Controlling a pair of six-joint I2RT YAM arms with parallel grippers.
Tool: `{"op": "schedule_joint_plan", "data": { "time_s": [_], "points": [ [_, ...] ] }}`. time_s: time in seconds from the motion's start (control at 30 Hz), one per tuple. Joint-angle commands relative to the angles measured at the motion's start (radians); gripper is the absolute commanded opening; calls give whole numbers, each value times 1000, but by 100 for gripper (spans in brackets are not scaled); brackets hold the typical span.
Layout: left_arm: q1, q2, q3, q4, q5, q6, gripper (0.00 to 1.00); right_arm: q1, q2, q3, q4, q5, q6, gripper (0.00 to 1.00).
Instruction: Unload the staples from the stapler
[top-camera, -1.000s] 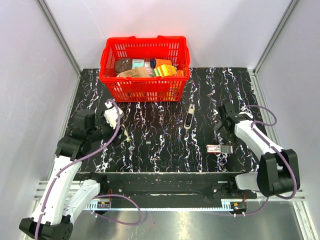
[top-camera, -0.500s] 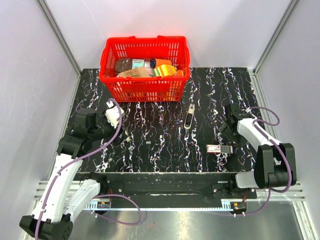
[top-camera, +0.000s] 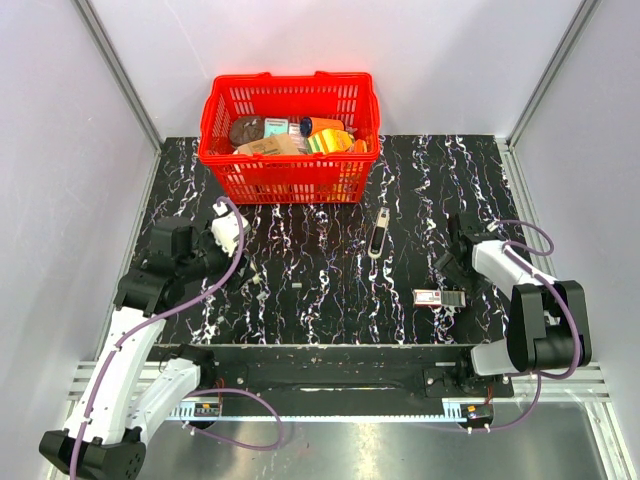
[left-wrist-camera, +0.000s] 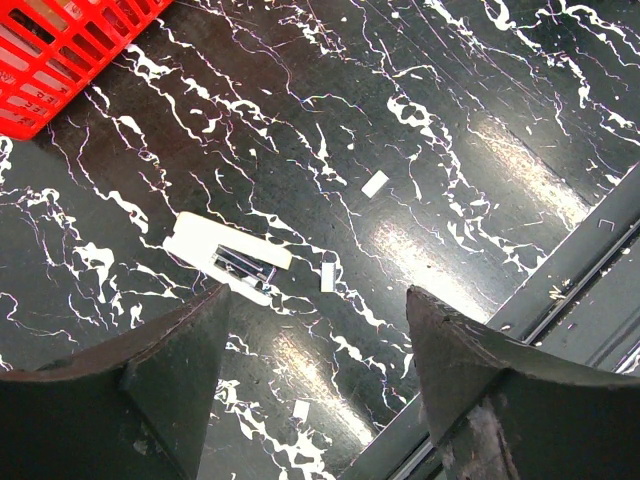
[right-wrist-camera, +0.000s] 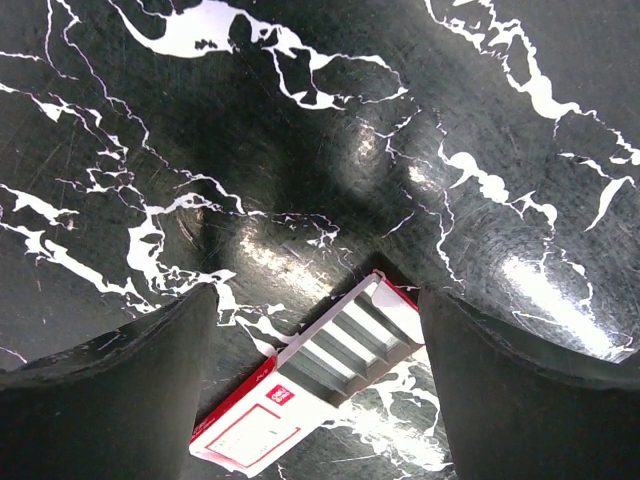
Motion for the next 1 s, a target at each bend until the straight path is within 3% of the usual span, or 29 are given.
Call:
{"op": "schedule_joint_plan", "data": {
  "time_s": [0.0, 0.4, 0.7, 0.97],
  "points": [
    [5, -17, 36, 21, 14, -10, 75, -6, -2, -16, 27, -28, 26, 86],
    [4, -26, 53, -6, -7, 4, 75, -6, 5, -40, 42, -42, 56, 86],
    [4, -26, 65, -9, -6, -4, 75, 4, -58, -101, 70, -149, 100, 82],
    [4, -31, 81, -16, -3, -15, 75, 97, -104, -124, 70, -151, 169, 82]
  ]
}}
